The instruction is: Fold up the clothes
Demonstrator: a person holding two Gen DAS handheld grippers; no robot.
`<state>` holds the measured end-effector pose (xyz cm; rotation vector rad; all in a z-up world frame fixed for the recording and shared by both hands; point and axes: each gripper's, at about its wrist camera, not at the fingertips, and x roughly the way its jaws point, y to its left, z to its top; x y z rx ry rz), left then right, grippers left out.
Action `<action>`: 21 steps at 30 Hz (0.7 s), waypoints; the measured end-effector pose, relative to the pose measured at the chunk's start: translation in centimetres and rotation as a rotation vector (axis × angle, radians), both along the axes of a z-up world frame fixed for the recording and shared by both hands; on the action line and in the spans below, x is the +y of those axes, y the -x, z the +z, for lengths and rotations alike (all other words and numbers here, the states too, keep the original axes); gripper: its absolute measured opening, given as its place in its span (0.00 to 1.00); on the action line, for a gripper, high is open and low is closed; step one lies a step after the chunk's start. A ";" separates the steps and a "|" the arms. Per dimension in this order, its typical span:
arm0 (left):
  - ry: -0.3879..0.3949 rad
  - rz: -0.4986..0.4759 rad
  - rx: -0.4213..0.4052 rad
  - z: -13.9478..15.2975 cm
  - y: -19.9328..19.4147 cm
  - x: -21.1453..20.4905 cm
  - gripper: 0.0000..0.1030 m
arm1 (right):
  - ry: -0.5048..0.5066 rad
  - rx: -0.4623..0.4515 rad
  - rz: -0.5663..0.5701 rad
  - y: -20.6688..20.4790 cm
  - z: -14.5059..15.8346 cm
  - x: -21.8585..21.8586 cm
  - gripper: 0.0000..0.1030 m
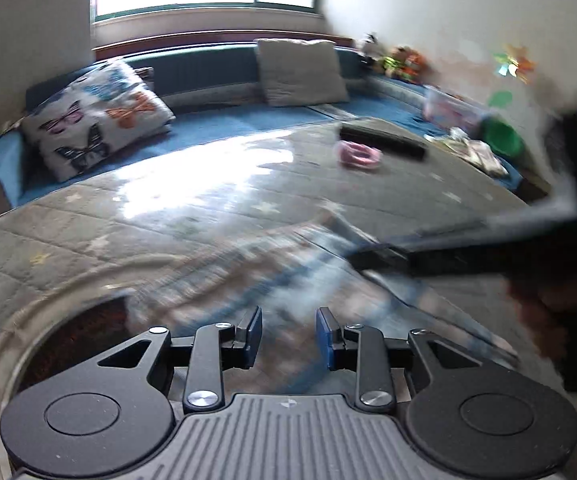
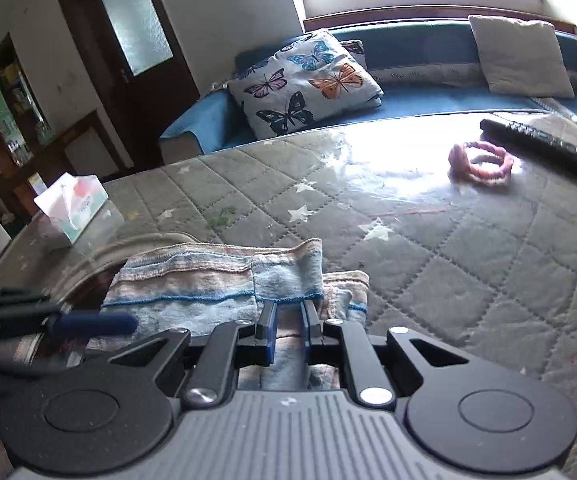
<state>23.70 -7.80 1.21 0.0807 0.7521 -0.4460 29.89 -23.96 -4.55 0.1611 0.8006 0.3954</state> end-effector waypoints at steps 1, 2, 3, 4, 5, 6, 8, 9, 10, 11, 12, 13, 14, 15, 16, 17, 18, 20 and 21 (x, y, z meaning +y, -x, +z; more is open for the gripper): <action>0.008 0.002 0.001 0.0 -0.6 0.3 0.30 | 0.001 -0.004 0.002 0.1 0.0 0.0 0.10; 0.014 0.001 -0.001 0.0 -1.2 0.3 0.30 | 0.002 -0.007 0.004 0.1 0.0 0.0 0.10; 0.020 0.000 -0.003 0.0 -1.8 0.4 0.30 | 0.004 -0.008 0.005 0.1 -0.1 0.0 0.10; 0.024 -0.004 -0.005 -0.1 -2.4 0.3 0.30 | 0.007 -0.010 0.007 0.2 -0.1 0.0 0.10; 0.024 0.001 -0.008 -0.3 -2.8 0.4 0.30 | 0.013 -0.013 0.010 0.2 -0.1 0.1 0.10; 0.019 0.010 -0.001 -0.6 -3.2 0.5 0.30 | 0.019 -0.016 0.013 0.3 -0.1 0.1 0.10; 0.008 0.030 0.012 -1.2 -4.1 0.8 0.31 | 0.028 -0.021 0.015 0.3 -0.1 0.2 0.10; 0.006 0.041 0.018 -1.6 -4.4 1.1 0.31 | 0.031 -0.023 0.016 0.3 -0.1 0.3 0.10; 0.003 0.053 0.025 -1.9 -4.6 1.3 0.31 | 0.032 -0.023 0.016 0.3 -0.1 0.3 0.10; 0.017 0.050 0.028 -2.0 -4.8 1.7 0.31 | 0.032 -0.023 0.016 0.4 -0.1 0.3 0.10; 0.023 0.051 0.027 -1.9 -4.7 2.0 0.31 | 0.032 -0.022 0.015 0.4 -0.1 0.3 0.10; 0.025 0.057 0.021 -1.7 -4.6 2.2 0.31 | 0.032 -0.022 0.015 0.4 -0.1 0.3 0.10; 0.031 0.060 0.011 -1.4 -4.4 2.5 0.31 | 0.032 -0.022 0.015 0.4 -0.1 0.3 0.10; 0.035 0.063 0.000 -1.2 -4.2 2.8 0.31 | 0.033 -0.022 0.015 0.4 -0.1 0.3 0.10; 0.038 0.066 -0.010 -1.0 -3.9 3.2 0.31 | 0.033 -0.022 0.015 0.4 -0.1 0.2 0.10; 0.034 0.074 -0.016 -0.9 -3.7 3.6 0.30 | 0.033 -0.022 0.014 0.4 -0.1 0.2 0.10; 0.028 0.084 -0.021 -1.0 -3.6 4.1 0.30 | 0.033 -0.023 0.014 0.5 -0.1 0.2 0.11; 0.012 0.106 -0.010 -1.4 -3.6 4.9 0.28 | 0.032 -0.025 0.016 0.5 -0.2 0.2 0.11; 0.002 0.118 0.001 -1.8 -3.8 5.3 0.27 | 0.031 -0.024 0.015 0.4 -0.2 0.2 0.11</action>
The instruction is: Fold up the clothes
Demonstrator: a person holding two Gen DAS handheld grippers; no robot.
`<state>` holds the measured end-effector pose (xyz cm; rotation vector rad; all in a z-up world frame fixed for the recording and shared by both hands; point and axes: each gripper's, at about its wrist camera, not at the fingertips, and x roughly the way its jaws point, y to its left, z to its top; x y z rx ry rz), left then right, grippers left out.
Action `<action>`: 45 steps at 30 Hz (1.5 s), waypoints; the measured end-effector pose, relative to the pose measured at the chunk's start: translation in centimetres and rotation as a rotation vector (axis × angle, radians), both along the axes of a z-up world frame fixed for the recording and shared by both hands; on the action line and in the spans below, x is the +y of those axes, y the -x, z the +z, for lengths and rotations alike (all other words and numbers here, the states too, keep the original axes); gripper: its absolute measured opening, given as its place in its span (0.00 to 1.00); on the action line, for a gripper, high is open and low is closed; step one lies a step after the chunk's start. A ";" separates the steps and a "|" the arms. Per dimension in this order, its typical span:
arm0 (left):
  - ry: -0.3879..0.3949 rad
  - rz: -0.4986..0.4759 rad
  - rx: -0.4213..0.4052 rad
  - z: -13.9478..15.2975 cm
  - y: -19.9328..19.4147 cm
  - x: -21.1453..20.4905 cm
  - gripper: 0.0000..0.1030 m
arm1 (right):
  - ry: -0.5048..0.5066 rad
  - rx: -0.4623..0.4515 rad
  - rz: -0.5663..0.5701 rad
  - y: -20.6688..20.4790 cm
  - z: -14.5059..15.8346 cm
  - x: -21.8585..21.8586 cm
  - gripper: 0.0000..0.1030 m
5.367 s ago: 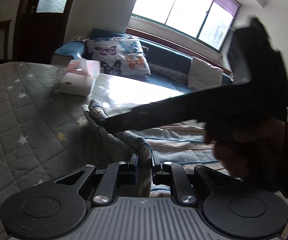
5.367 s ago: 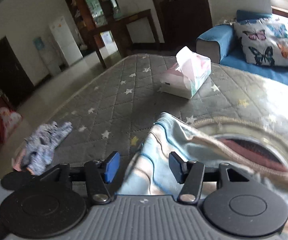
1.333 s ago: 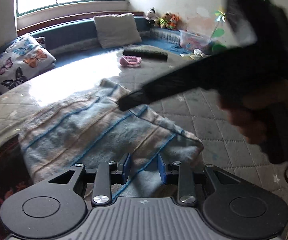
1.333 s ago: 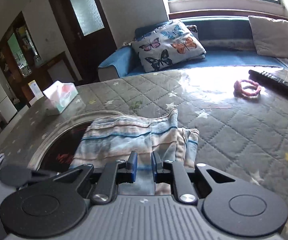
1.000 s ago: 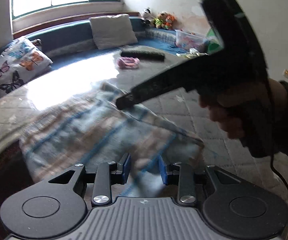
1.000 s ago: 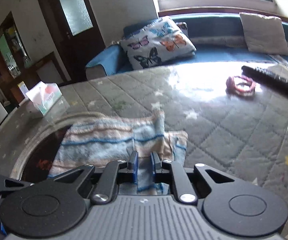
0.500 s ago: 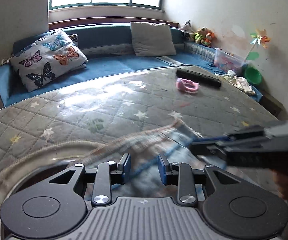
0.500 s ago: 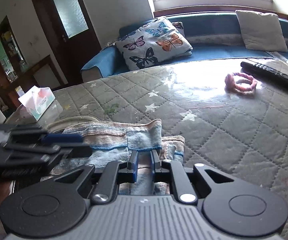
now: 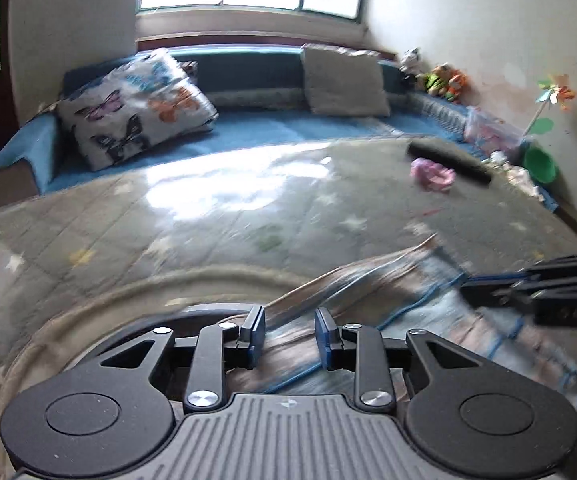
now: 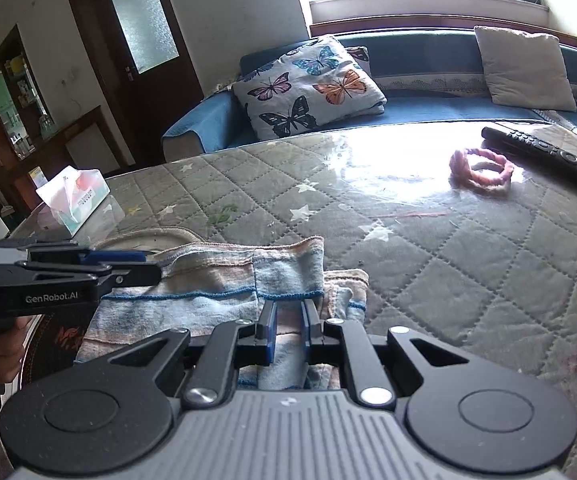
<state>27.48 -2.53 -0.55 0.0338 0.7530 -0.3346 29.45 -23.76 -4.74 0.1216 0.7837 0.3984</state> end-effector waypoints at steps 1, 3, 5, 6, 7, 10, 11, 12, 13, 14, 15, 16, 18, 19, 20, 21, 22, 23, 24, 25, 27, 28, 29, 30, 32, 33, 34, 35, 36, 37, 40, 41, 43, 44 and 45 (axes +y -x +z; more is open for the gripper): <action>0.001 0.007 0.004 -0.2 -0.1 0.3 0.26 | 0.000 0.000 0.000 0.0 0.0 0.0 0.11; 0.003 0.018 0.005 -0.2 -0.1 0.6 0.26 | 0.007 -0.004 0.001 0.1 0.1 0.1 0.11; 0.005 0.028 0.002 0.2 0.1 0.6 0.26 | 0.014 -0.012 0.005 0.3 0.3 0.2 0.12; 0.001 0.023 -0.011 0.6 0.5 0.5 0.25 | 0.017 -0.017 0.007 0.5 0.4 0.2 0.13; -0.004 0.016 -0.021 0.9 1.0 0.5 0.25 | 0.021 -0.029 0.010 0.8 0.6 0.3 0.13; -0.033 -0.015 -0.037 1.3 2.4 0.0 0.26 | 0.026 -0.059 0.029 2.1 1.5 0.5 0.13; -0.042 -0.023 -0.038 1.2 2.8 -0.1 0.26 | 0.030 -0.070 0.042 2.6 1.9 0.7 0.13; -0.052 -0.031 -0.040 1.1 3.1 -0.3 0.26 | 0.036 -0.081 0.059 3.2 2.2 1.0 0.13; -0.063 -0.033 -0.039 1.0 3.4 -0.4 0.26 | 0.041 -0.091 0.078 3.8 2.5 1.3 0.14; -0.073 -0.034 -0.039 0.9 3.7 -0.5 0.26 | 0.044 -0.094 0.101 4.4 2.7 1.7 0.14; -0.080 -0.035 -0.036 0.7 3.9 -0.5 0.26 | 0.052 -0.090 0.123 4.9 2.6 2.0 0.17; -0.088 -0.034 -0.032 0.5 4.0 -0.5 0.26 | 0.060 -0.085 0.145 5.4 2.5 2.3 0.18; -0.096 -0.022 -0.022 0.1 4.2 -0.3 0.26 | 0.093 -0.071 0.182 6.4 2.0 3.0 0.19; -0.095 -0.016 -0.018 0.0 4.3 -0.2 0.26 | 0.118 -0.070 0.187 6.8 1.7 3.3 0.21; -0.095 -0.010 -0.014 -0.1 4.4 -0.1 0.26 | 0.142 -0.069 0.192 7.1 1.3 3.5 0.22; -0.092 -0.013 -0.017 0.1 4.7 0.0 0.26 | 0.162 -0.070 0.198 7.5 1.1 3.8 0.23; -0.089 -0.015 -0.020 0.2 5.1 0.0 0.26 | 0.171 -0.081 0.205 8.1 1.3 3.9 0.24; -0.087 -0.018 -0.023 0.4 5.4 0.1 0.28 | 0.179 -0.092 0.212 8.6 1.4 4.1 0.25; -0.088 -0.020 -0.027 0.5 5.7 0.1 0.29 | 0.184 -0.102 0.219 9.1 1.6 4.3 0.27; -0.086 -0.021 -0.025 0.7 6.1 0.1 0.30 | 0.182 -0.109 0.229 9.7 1.8 4.6 0.30; -0.077 -0.025 -0.021 0.9 6.8 0.2 0.31 | 0.179 -0.122 0.255 10.6 2.1 5.1 0.32; -0.074 -0.027 -0.020 0.9 7.1 0.3 0.31 | 0.182 -0.126 0.267 11.0 2.1 5.4 0.32; -0.071 -0.028 -0.020 0.9 7.5 0.3 0.32 | 0.187 -0.128 0.284 11.5 1.9 5.8 0.33; -0.068 -0.029 -0.020 1.0 7.9 0.4 0.33 | 0.192 -0.130 0.301 11.9 1.8 6.3 0.34; -0.065 -0.024 -0.015 1.1 8.5 0.5 0.33 | 0.201 -0.134 0.335 12.9 1.4 7.2 0.39; -0.063 -0.021 -0.012 1.1 8.8 0.5 0.33 | 0.210 -0.136 0.350 13.3 1.2 7.6 0.41; -0.060 -0.019 -0.010 1.1 9.1 0.6 0.33 | 0.229 -0.140 0.359 13.7 0.8 8.1 0.41; -0.059 -0.013 -0.008 1.2 9.3 0.7 0.33 | 0.248 -0.145 0.367 14.1 0.4 8.5 0.41; -0.057 -0.007 -0.006 1.3 9.5 0.8 0.33 | 0.263 -0.154 0.369 14.4 0.2 8.7 0.41; -0.055 -0.002 -0.005 1.3 9.8 0.9 0.33 | 0.279 -0.164 0.373 14.7 0.2 8.9 0.41; -0.045 0.021 -0.005 1.6 10.4 1.4 0.33 | 0.272 -0.187 0.389 15.4 0.9 9.2 0.43; -0.040 0.027 -0.004 1.7 10.6 1.6 0.33 | 0.265 -0.194 0.396 15.6 1.2 9.3 0.44; -0.036 0.039 -0.005 1.8 11.0 1.9 0.33 | 0.259 -0.206 0.417 16.1 1.4 9.9 0.46; -0.034 0.045 -0.005 1.8 11.1 1.9 0.33 | 0.257 -0.212 0.429 16.3 1.4 10.3 0.46; -0.033 0.051 -0.005 1.8 11.3 2.0 0.33 | 0.261 -0.216 0.447 16.5 1.3 10.7 0.46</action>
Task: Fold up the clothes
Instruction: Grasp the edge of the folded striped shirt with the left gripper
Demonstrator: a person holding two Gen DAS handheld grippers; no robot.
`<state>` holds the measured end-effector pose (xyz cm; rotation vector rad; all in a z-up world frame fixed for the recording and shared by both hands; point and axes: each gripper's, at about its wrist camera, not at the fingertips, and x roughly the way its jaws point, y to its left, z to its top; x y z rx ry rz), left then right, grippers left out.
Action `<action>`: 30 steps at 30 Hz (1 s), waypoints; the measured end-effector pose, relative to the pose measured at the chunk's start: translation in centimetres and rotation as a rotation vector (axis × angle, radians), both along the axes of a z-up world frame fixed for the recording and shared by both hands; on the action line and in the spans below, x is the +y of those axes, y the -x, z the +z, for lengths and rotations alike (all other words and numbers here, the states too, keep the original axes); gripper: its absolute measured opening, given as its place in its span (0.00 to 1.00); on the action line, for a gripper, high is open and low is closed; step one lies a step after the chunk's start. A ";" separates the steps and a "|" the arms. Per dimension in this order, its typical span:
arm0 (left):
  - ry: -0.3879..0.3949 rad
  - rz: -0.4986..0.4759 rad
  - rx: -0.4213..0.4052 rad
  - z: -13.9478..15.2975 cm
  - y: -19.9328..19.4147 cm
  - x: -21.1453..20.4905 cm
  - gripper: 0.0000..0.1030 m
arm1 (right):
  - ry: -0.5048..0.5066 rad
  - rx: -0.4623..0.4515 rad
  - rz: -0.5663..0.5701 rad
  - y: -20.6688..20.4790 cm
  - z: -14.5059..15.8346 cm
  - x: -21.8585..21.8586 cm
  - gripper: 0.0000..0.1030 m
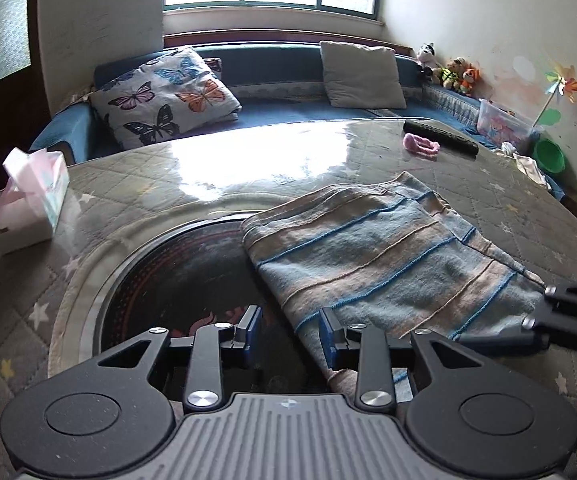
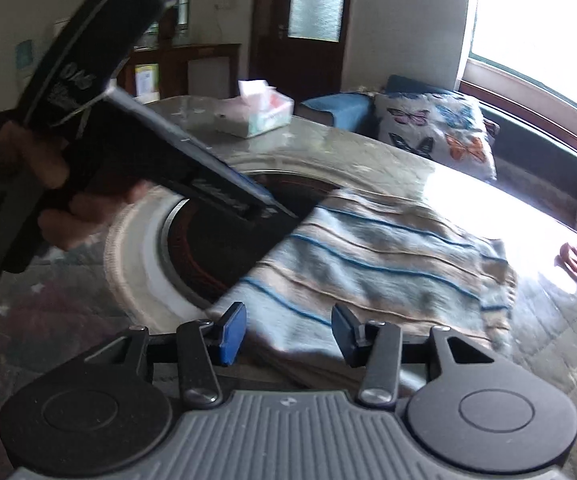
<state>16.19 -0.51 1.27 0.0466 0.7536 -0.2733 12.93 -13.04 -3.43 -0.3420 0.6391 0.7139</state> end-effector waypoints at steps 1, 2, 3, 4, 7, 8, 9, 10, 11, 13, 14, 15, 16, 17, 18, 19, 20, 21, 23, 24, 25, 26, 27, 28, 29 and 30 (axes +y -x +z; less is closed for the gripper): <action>0.005 0.007 0.003 0.0 0.1 0.1 0.33 | 0.007 -0.002 0.018 0.3 -0.2 0.5 0.46; 0.009 0.010 0.009 0.0 0.2 0.1 0.33 | 0.015 -0.005 0.035 0.5 -0.3 0.9 0.46; 0.014 0.014 0.014 -0.1 0.3 0.2 0.33 | 0.026 -0.009 0.045 0.7 -0.5 1.3 0.46; 0.018 0.017 0.020 -0.1 0.4 0.2 0.33 | 0.040 -0.014 0.051 0.9 -0.7 1.8 0.45; 0.037 0.020 0.036 -0.1 0.7 0.2 0.33 | 0.076 -0.021 0.058 1.1 -1.3 2.8 0.44; 0.045 0.022 0.039 -0.1 0.8 0.1 0.33 | 0.084 -0.021 0.057 1.1 -1.5 3.1 0.44; 0.053 0.024 0.043 -0.1 0.8 0.1 0.33 | 0.091 -0.024 0.056 1.1 -1.6 3.2 0.42; 0.060 0.026 0.046 0.0 0.9 0.1 0.33 | 0.097 -0.027 0.056 1.1 -1.7 3.3 0.38; 0.069 0.031 0.051 0.0 0.9 0.1 0.33 | 0.102 -0.030 0.057 1.2 -1.8 3.4 0.37; 0.096 0.040 0.067 0.0 0.8 0.2 0.33 | 0.100 -0.028 0.059 1.2 -1.7 3.4 0.29; 0.112 0.045 0.076 0.0 0.8 0.3 0.33 | 0.093 -0.024 0.058 1.2 -1.6 3.4 0.27; 0.133 0.050 0.087 0.0 0.7 0.3 0.33 | 0.083 -0.017 0.056 1.2 -1.4 3.2 0.23; 0.154 0.056 0.098 -0.1 0.6 0.4 0.33 | 0.070 -0.009 0.054 1.1 -1.2 3.1 0.19; 0.175 0.065 0.112 -0.1 0.5 0.5 0.33 | 0.052 0.002 0.048 1.0 -1.0 2.9 0.17; 0.195 0.075 0.123 -0.2 0.4 0.5 0.33 | 0.034 0.011 0.040 1.0 -0.8 2.6 0.15; 0.216 0.085 0.135 -0.3 0.4 0.6 0.33 | 0.013 0.021 0.032 0.9 -0.5 2.3 0.14; 0.237 0.100 0.143 -0.3 0.3 0.7 0.33 | -0.020 0.036 0.021 0.7 -0.2 1.9 0.13; 0.261 0.109 0.153 -0.4 0.2 0.7 0.33 | -0.051 0.050 0.011 0.6 0.2 1.4 0.12; 0.310 0.122 0.175 -0.6 0.0 0.9 0.33 | -0.102 0.068 -0.002 0.3 0.9 0.6 0.11; 0.334 0.127 0.187 -0.6 -0.1 1.0 0.33 | -0.119 0.070 -0.006 0.3 1.3 0.2 0.11; 0.354 0.134 0.201 -0.7 -0.3 1.0 0.33 | -0.135 0.071 -0.009 0.2 1.5 -0.1 0.11; 0.369 0.145 0.212 -0.8 -0.6 1.0 0.33 | -0.147 0.070 -0.013 0.2 1.8 -0.3 0.10; 0.380 0.159 0.219 -0.8 -0.8 1.0 0.33 | -0.159 0.069 -0.016 0.2 2.0 -0.5 0.10; 0.393 0.170 0.226 -0.9 -0.9 1.1 0.33 | -0.170 0.068 -0.019 0.1 2.2 -0.7 0.10; 0.407 0.182 0.233 -1.0 -1.1 1.1 0.34 | -0.179 0.067 -0.023 0.1 2.4 -0.9 0.10; 0.425 0.192 0.241 -1.1 -1.2 1.2 0.34 | -0.188 0.067 -0.027 0.1 2.5 -1.1 0.10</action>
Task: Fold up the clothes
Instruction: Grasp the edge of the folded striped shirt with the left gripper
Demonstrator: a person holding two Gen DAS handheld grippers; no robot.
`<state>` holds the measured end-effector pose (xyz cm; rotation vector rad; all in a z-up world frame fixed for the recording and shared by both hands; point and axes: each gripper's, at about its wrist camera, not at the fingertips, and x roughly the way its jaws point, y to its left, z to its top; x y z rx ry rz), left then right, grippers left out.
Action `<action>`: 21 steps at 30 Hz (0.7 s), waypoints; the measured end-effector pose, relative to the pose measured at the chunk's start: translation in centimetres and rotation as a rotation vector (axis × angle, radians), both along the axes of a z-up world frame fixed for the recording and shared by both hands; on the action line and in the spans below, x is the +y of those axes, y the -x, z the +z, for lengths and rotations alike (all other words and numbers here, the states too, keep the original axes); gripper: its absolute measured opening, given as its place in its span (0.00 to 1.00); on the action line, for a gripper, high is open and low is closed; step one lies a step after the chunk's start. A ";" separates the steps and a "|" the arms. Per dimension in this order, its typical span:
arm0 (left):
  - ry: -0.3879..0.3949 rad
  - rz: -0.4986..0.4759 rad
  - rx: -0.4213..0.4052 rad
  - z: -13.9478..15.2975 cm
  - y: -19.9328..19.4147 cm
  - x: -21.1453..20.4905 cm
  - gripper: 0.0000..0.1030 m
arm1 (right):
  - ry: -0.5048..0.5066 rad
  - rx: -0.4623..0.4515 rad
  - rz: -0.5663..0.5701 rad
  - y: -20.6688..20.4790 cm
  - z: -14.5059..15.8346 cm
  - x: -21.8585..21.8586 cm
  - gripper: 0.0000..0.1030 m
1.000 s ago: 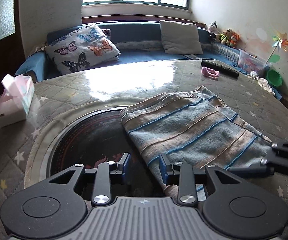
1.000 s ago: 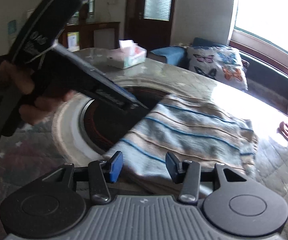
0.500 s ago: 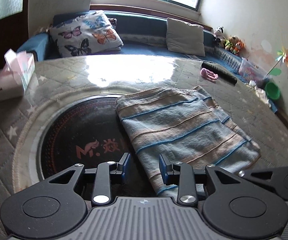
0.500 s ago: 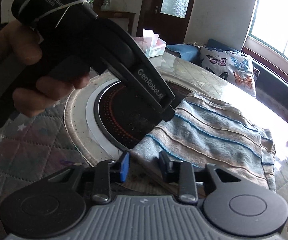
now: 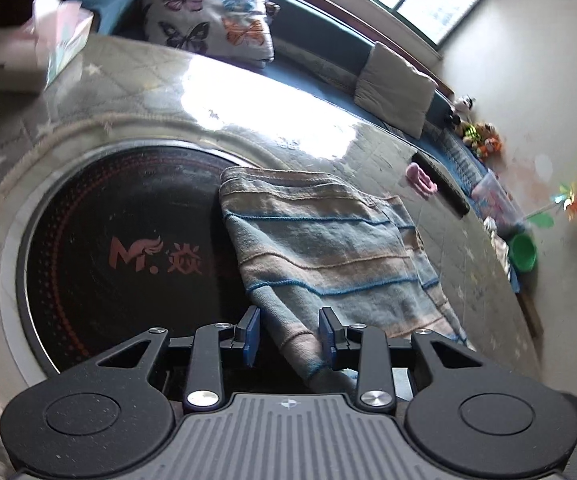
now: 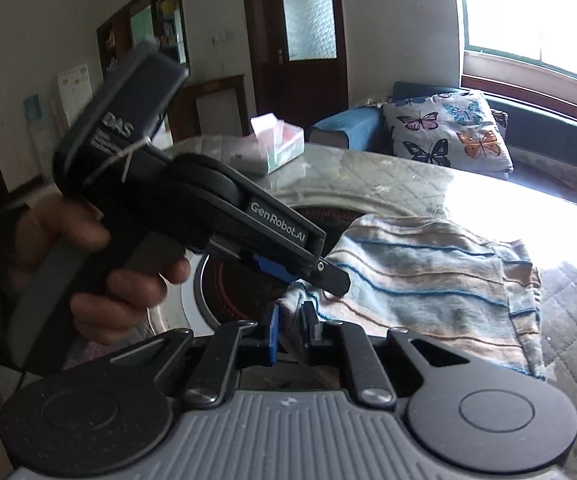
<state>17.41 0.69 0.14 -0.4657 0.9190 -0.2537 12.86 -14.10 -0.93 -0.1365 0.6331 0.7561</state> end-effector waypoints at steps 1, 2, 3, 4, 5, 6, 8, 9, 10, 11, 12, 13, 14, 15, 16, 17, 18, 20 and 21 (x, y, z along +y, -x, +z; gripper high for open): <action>0.018 0.011 0.009 -0.1 -0.1 0.1 0.35 | -0.008 0.000 -0.003 0.0 0.1 -0.2 0.09; 0.036 0.021 0.017 -0.2 -0.2 0.2 0.35 | -0.014 -0.001 -0.004 0.0 0.2 -0.3 0.09; 0.057 0.036 0.025 -0.3 -0.3 0.3 0.35 | -0.020 -0.003 -0.006 0.0 0.3 -0.4 0.09; 0.078 0.046 0.032 -0.4 -0.4 0.4 0.34 | -0.028 -0.006 -0.009 0.0 0.4 -0.5 0.09; 0.099 0.056 0.039 -0.6 -0.5 0.4 0.32 | -0.035 -0.008 -0.012 0.0 0.5 -0.7 0.09; 0.118 0.065 0.048 -0.7 -0.5 0.5 0.32 | -0.042 -0.010 -0.014 -0.1 0.5 -0.8 0.09; 0.155 0.078 0.062 -1.0 -0.6 0.7 0.32 | -0.051 -0.008 -0.016 -0.1 0.7 -1.0 0.09; 0.164 0.077 0.061 -1.0 -0.7 0.7 0.31 | -0.056 -0.006 -0.017 -0.2 0.7 -1.1 0.09; 0.172 0.077 0.060 -1.0 -0.8 0.7 0.30 | -0.059 -0.005 -0.018 -0.2 0.8 -1.2 0.09; 0.169 0.075 0.056 -1.0 -0.8 0.6 0.26 | -0.057 -0.006 -0.017 -0.2 0.7 -1.2 0.09; 0.166 0.073 0.051 -1.0 -0.9 0.5 0.22 | -0.051 -0.006 -0.014 -0.2 0.7 -1.1 0.09; 0.163 0.070 0.046 -1.0 -0.9 0.4 0.19 | -0.045 -0.005 -0.011 -0.2 0.7 -1.0 0.09; 0.160 0.068 0.041 -1.0 -1.0 0.4 0.15 | -0.040 -0.004 -0.010 -0.1 0.6 -1.0 0.09; 0.156 0.066 0.035 -1.0 -1.0 0.3 0.13 | -0.041 -0.001 -0.010 -0.2 0.6 -1.0 0.11; 0.148 0.064 0.029 -0.9 -1.0 0.3 0.12 | -0.044 0.002 -0.010 -0.2 0.6 -1.1 0.14; 0.138 0.061 0.022 -0.9 -0.9 0.2 0.11 | -0.050 0.004 -0.013 -0.3 0.7 -1.4 0.15; 0.129 0.055 0.014 -0.9 -0.9 0.1 0.11 | -0.057 0.006 -0.016 -0.4 0.7 -1.7 0.20; 0.114 0.044 0.002 -0.9 -0.7 0.0 0.11 | -0.066 0.005 -0.031 -0.6 0.9 -2.3 0.26; 0.104 0.040 -0.003 -0.9 -0.7 -0.1 0.11 | -0.070 0.004 -0.041 -0.8 1.0 -2.6 0.27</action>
